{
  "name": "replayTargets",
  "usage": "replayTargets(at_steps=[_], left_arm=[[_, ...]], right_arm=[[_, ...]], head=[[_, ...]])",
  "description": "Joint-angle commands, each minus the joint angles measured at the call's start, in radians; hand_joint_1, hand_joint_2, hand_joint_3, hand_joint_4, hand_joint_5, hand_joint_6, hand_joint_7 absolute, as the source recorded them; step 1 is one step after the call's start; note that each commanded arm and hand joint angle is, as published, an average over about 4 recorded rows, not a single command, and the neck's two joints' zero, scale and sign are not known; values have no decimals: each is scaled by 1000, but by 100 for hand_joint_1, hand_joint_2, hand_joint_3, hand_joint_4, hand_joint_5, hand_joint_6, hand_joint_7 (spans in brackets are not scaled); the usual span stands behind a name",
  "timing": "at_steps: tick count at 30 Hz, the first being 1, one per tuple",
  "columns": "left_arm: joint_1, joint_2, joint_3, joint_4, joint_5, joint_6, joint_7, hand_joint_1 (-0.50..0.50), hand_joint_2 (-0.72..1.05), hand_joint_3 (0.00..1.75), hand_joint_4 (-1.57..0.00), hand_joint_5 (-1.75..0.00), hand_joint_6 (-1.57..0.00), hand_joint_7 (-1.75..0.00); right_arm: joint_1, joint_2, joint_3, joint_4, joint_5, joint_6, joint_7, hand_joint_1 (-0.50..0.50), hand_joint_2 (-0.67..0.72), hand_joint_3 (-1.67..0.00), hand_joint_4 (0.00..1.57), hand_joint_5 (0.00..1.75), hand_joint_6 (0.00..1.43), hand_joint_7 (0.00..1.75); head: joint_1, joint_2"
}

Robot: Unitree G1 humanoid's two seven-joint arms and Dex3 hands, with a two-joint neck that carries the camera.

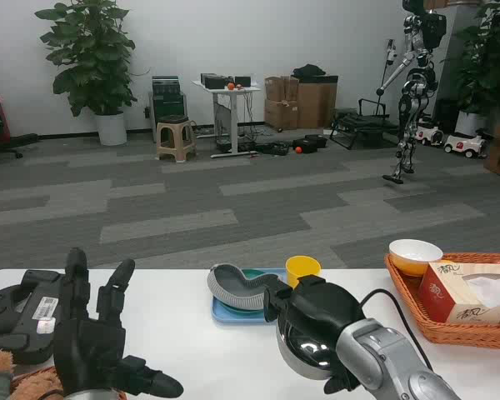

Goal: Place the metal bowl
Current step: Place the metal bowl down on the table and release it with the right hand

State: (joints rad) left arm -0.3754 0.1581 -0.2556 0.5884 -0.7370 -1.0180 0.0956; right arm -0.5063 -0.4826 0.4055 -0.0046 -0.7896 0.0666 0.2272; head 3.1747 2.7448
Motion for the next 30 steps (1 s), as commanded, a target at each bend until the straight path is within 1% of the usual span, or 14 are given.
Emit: replayTargets(at_steps=[1,5,7,9,11,19,23,27,30], left_arm=[[6,-2,-8,4,-7,-8,-2,-50,-72,0,-22,-72,0,-7],[6,-2,-7,3,-7,-8,-2,-50,-72,0,-22,-72,0,-7],[6,-2,-7,4,-7,-8,-2,-50,-72,4,-22,-72,0,-7],[6,-2,-8,4,-7,-8,-2,-50,-72,4,-22,-72,0,-5],[6,-2,-7,4,-7,-8,-2,-50,-72,0,-22,-72,0,-5],[6,-2,-8,4,-7,-8,-2,-50,-72,0,-22,-72,0,-7],[6,-2,-8,3,-7,-8,-2,-50,-72,4,-22,-72,0,-7],[6,-2,-8,4,-7,-8,-2,-50,-72,0,-22,-72,0,-7],[6,-3,-8,4,-7,-8,-2,-50,-72,0,-22,-72,0,-5]], right_arm=[[3,-11,-19,-6,38,-1,4,0,-48,-143,117,78,29,126],[4,-11,-19,-6,38,-1,4,0,-48,-143,117,78,29,126],[3,-11,-19,-6,39,-1,3,0,-48,-143,117,78,29,126],[3,-11,-19,-6,40,-1,3,0,-48,-143,117,78,29,126],[3,-11,-19,-6,40,-1,3,0,-48,-143,117,78,29,126],[5,-10,-19,-6,40,-2,4,0,-48,-143,117,78,29,126],[5,-10,-20,-7,41,-3,3,0,-48,-143,117,78,31,126],[5,-10,-20,-8,41,-4,4,0,-48,-143,117,78,31,126],[5,-10,-20,-7,41,-3,4,0,-48,-143,117,78,31,126]], head=[[6,-12],[5,-6],[5,-7],[4,-7],[4,-7],[4,-4],[4,-4],[4,-4],[4,-4]])
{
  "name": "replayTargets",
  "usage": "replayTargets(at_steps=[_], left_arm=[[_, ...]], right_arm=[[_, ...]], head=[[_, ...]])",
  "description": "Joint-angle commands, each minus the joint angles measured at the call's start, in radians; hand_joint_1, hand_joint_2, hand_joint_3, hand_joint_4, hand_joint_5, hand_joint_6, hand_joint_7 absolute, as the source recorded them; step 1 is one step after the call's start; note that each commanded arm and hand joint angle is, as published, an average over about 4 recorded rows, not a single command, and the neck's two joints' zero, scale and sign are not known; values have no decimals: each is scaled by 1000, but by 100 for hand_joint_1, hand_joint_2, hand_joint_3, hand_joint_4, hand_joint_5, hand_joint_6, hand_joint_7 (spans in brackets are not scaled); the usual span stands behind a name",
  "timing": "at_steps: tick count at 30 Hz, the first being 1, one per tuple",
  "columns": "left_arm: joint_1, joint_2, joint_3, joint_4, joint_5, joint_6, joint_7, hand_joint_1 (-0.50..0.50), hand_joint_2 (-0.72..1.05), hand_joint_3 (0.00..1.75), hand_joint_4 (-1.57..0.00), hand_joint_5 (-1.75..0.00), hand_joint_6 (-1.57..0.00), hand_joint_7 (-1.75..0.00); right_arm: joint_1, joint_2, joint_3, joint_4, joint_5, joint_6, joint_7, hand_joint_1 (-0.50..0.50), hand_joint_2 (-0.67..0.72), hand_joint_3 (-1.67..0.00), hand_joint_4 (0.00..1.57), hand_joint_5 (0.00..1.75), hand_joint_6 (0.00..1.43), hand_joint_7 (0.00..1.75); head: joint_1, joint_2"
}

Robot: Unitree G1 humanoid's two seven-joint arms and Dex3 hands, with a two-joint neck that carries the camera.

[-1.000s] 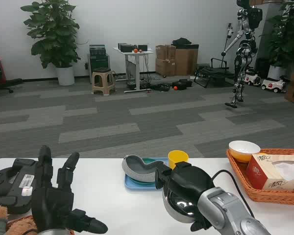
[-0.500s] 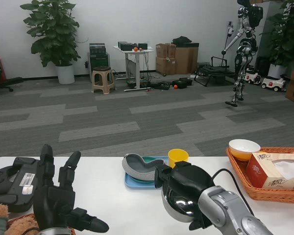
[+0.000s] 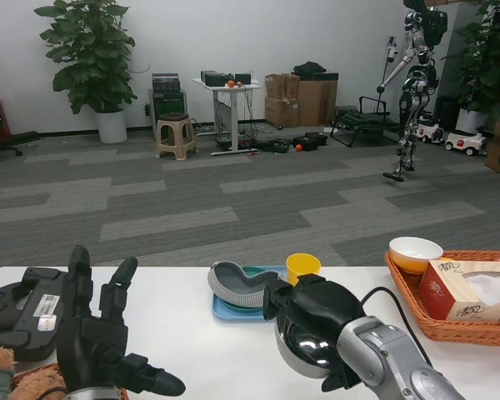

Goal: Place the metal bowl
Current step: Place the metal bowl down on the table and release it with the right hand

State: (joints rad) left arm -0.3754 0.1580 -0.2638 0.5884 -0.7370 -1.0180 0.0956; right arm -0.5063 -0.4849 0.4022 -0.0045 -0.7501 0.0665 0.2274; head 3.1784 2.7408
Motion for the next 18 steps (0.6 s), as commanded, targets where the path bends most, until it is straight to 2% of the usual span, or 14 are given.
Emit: replayTargets(at_steps=[1,8,12,18], left_arm=[[6,-3,0,3,-7,-8,-2,-50,-72,0,-22,-72,0,-5],[6,-3,0,4,-7,-8,-2,-50,-72,4,-22,-72,0,-7],[6,-3,0,4,-7,-8,-2,-50,-72,0,-22,-72,0,-2],[6,-3,0,4,-7,-8,-2,-50,-72,0,-22,-72,0,-7]], right_arm=[[5,-7,-17,-5,2,-2,4,0,-48,-143,117,78,31,126],[5,-7,-13,30,-2,-7,3,0,-48,-143,117,78,30,126],[2,-6,-8,70,-6,-12,2,0,-48,-143,117,78,26,126],[-5,1,-5,133,-26,-24,-15,0,-48,-143,117,78,25,126]], head=[[0,0],[0,-4],[0,-5],[-7,-13]])
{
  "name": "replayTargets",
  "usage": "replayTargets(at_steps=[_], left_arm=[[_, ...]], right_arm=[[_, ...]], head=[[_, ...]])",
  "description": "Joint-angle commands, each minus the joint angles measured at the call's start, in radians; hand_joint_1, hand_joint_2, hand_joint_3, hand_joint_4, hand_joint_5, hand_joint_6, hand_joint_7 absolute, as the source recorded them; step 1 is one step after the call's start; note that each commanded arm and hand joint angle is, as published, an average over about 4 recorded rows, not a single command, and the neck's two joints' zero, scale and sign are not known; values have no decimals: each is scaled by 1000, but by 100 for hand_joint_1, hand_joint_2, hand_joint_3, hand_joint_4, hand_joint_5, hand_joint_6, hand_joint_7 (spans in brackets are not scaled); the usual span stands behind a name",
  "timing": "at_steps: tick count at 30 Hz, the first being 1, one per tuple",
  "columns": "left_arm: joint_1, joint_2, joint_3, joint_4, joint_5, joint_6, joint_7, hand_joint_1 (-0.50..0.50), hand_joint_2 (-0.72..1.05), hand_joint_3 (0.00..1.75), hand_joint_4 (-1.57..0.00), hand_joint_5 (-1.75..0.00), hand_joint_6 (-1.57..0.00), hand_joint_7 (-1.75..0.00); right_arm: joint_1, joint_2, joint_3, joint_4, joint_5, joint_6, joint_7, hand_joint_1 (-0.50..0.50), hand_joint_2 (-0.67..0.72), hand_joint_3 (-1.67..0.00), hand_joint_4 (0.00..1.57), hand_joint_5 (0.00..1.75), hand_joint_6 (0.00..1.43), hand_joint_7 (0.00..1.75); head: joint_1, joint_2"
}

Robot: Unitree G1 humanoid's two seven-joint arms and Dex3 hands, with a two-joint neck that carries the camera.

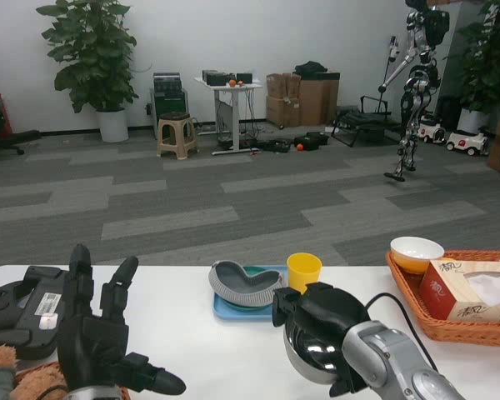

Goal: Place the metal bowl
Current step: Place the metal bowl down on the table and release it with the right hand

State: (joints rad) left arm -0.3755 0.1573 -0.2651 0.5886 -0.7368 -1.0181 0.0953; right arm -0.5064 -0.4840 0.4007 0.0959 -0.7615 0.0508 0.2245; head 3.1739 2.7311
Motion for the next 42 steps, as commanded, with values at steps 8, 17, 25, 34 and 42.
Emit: replayTargets(at_steps=[8,17,25,34,42], left_arm=[[4,-2,-1,7,-7,-8,-2,-50,-72,0,-22,-72,0,-7],[0,-4,-6,14,-7,-8,-2,-50,-72,0,-22,-72,0,-7],[0,-5,-6,14,-7,-8,-2,-50,-72,0,-22,-72,0,-5],[-3,-5,-8,23,-9,-8,-2,-50,-72,0,-22,-72,0,-7],[-5,-5,-6,23,-11,-8,-2,-50,-72,7,-22,-72,0,-7]], right_arm=[[-20,18,-3,167,-85,-52,-83,0,-48,-143,126,78,20,129],[-57,68,15,449,-116,-140,-221,0,-48,-143,131,78,14,133],[-70,90,13,565,-117,-149,-241,0,-48,-145,123,90,13,140],[-73,102,13,619,-116,-143,-240,0,-48,-145,88,109,6,143],[-73,103,14,626,-87,-120,-219,4,-48,-151,51,133,6,148]], head=[[-26,-29],[-50,-53],[-73,-82],[-66,-104],[-62,-100]])
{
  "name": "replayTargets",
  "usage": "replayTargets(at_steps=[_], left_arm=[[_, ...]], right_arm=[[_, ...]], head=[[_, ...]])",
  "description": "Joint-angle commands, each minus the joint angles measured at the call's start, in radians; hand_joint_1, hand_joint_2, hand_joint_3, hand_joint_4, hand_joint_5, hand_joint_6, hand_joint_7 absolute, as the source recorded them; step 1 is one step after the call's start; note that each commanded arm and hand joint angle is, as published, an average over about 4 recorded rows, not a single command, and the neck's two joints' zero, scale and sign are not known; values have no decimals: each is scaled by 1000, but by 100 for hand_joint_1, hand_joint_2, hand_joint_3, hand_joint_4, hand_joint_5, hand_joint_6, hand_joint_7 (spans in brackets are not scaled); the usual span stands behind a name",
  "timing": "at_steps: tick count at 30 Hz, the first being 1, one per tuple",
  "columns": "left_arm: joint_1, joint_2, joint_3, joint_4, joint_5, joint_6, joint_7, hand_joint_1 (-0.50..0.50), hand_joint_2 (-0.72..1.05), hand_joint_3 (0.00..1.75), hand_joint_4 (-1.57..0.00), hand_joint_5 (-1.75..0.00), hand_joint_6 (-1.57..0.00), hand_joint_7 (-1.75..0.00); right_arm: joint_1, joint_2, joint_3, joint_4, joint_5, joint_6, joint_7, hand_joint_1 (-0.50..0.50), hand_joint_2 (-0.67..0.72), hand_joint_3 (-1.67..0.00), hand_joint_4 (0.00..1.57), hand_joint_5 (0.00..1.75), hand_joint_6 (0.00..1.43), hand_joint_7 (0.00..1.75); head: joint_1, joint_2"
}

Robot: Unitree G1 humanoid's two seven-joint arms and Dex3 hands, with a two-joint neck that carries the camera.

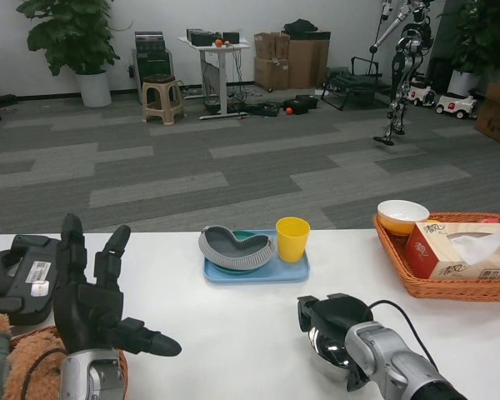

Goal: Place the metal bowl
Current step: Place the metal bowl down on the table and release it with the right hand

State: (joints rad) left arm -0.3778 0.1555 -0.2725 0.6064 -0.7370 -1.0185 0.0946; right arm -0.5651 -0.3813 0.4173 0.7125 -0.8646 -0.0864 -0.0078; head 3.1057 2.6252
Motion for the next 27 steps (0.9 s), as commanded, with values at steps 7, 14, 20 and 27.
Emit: replayTargets(at_steps=[7,14,20,27], left_arm=[[-3,-2,1,7,-12,-8,-1,-50,-72,4,-22,-72,0,-7],[-3,-2,0,7,-12,-8,-1,-50,-72,0,-22,-72,0,-7],[-3,-2,-1,6,-12,-8,-1,-50,-72,4,-22,-72,0,-7],[-3,-2,-1,5,-12,-8,-1,-50,-72,0,-22,-72,0,-7]], right_arm=[[-14,2,1,10,63,72,55,0,-41,-149,5,165,1,161],[-15,2,23,3,90,128,98,-3,-35,-151,0,155,0,173],[-14,2,24,4,109,138,114,-4,-32,-151,0,155,0,175],[-5,-2,48,-51,102,191,120,-12,0,-131,0,155,0,175]], head=[[10,4],[11,-3],[15,-6],[13,-3]])
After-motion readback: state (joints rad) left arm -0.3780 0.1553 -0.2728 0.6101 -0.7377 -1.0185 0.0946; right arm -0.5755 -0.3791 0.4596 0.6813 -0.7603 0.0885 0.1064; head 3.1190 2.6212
